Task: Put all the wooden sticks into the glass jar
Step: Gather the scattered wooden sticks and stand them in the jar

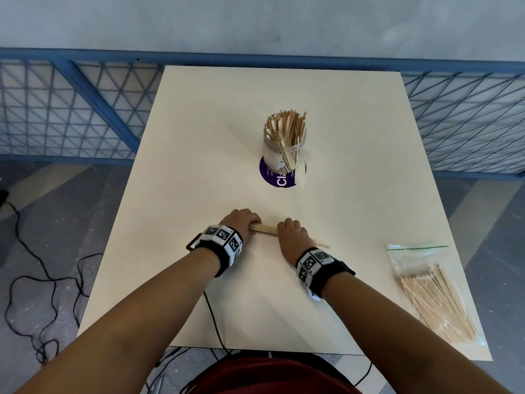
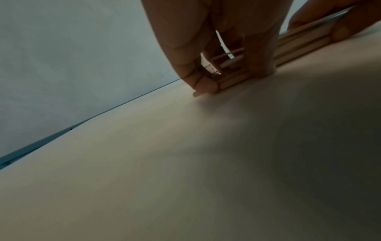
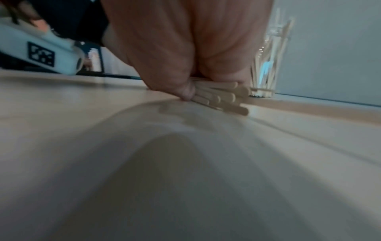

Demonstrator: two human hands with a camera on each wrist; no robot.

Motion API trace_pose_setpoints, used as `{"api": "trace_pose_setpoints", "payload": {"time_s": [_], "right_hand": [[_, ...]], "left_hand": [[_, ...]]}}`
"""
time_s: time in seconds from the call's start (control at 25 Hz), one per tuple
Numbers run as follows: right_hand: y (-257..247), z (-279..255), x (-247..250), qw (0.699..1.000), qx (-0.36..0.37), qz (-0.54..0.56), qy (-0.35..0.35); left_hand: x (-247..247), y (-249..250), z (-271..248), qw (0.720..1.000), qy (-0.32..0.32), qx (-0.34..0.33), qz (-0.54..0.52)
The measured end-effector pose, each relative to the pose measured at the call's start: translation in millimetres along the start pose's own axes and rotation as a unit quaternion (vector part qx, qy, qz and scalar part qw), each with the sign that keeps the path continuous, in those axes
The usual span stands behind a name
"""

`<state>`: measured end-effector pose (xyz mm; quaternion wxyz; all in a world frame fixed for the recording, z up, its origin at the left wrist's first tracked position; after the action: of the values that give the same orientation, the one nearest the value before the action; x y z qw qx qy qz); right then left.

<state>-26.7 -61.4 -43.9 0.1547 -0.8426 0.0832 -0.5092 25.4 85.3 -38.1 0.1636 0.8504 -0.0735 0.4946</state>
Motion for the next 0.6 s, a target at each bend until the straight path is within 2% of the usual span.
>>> {"api": "trace_pose_setpoints", "payload": {"time_s": [0.12,0.2,0.24,0.36,0.48,0.6], "right_hand": [[-2.4,-0.7,-2.7,0.998,0.0,-0.048,0.04],[-7.0,-0.4,1.2,0.998,-0.029,-0.05,0.013],[-6.7,2.1,1.9,0.998,-0.056,-0.029,-0.005],[-4.7,5.3,-0.4,0.998,-0.046,-0.027,0.021],[-5.2,4.6,0.0,0.998,-0.038,-0.037,0.028],[-0.3,9.7,-2.8,0.999,-0.036,0.005,0.021]], "left_hand": [[0.5,3.8,-4.8,0.998,-0.02,0.029,0.044],[-0.5,2.2,-6.5,0.998,-0.012,0.047,0.039],[-1.0,-0.1,-7.1,0.998,0.002,0.054,0.014],[1.8,-6.8,-6.2,0.995,0.028,0.063,-0.078],[5.6,-7.9,-5.8,0.99,0.028,0.072,-0.114],[4.5,-9.3,-7.9,0.972,0.054,0.098,-0.208]]}}
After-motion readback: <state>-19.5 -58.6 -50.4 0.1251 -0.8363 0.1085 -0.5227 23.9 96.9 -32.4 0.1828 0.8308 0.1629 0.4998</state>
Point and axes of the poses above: each hand's wrist, its own z-axis towards the middle knuckle, its own x-axis out of the back of the hand, y = z × x, the point moved 1 cm from there along z, towards the middle knuckle, and after that the axes turned 14 degrees about z, right-handed, at the moved point
